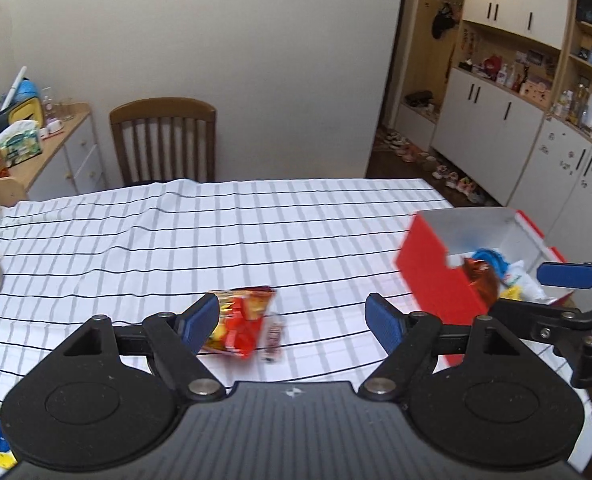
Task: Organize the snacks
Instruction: 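Withdraw both open tools from the shoebox back toward the red chip bag, then grasp the red-yellow chip bag with the left tool while the right tool grasps the small wrapped candy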
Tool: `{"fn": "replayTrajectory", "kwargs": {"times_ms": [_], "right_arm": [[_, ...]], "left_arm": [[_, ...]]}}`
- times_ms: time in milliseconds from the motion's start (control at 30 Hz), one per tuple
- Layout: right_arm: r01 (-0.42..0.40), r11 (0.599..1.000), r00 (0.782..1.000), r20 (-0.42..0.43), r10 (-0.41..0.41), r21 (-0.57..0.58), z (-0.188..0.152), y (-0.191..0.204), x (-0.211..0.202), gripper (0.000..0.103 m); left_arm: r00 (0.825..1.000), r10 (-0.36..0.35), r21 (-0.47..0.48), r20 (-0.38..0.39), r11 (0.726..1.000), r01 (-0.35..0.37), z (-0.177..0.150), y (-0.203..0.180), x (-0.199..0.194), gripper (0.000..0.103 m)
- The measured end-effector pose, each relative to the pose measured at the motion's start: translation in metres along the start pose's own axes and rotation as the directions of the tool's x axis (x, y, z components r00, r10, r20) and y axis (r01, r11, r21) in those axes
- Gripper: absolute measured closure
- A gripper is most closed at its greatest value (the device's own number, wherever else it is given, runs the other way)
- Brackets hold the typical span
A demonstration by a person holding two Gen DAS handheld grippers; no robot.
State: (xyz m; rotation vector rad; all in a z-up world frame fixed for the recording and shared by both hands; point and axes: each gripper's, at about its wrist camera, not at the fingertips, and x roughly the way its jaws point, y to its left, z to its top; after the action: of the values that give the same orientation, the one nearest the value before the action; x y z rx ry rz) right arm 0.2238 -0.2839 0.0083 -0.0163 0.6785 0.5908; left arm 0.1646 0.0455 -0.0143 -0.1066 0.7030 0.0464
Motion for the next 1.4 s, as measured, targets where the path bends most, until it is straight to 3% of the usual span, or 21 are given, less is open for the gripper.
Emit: {"fn": "replayTrajectory", "kwargs": {"times_ms": [267,533,1133,1400], "right_arm": [[0.016,1.000,0.999,-0.042,-0.017,-0.021,-0.004,0.030,0.033,0.000],[0.011,1.000,0.995,-0.100,-0.012,-0.013,-0.008,0.042,0.069,0.000],[0.027,0.997,0.970,-0.238,-0.044,-0.075,-0.022,0.064,0.156,0.004],[0.034,0.996,0.957,-0.286,-0.057,-0.085,-0.026,0.071,0.192,0.014]], "left_arm": [[0.999,-0.008,-0.014,-0.053,1.000,0.007,-0.002,0.038,0.025,0.023],[0.987,-0.045,-0.034,-0.154,0.999,0.041,0.001,0.063,0.066,0.023],[0.944,-0.088,-0.078,-0.318,0.995,0.066,0.003,0.082,0.167,0.023],[0.926,-0.097,-0.098,-0.365,0.993,0.065,0.001,0.086,0.189,0.023]]}}
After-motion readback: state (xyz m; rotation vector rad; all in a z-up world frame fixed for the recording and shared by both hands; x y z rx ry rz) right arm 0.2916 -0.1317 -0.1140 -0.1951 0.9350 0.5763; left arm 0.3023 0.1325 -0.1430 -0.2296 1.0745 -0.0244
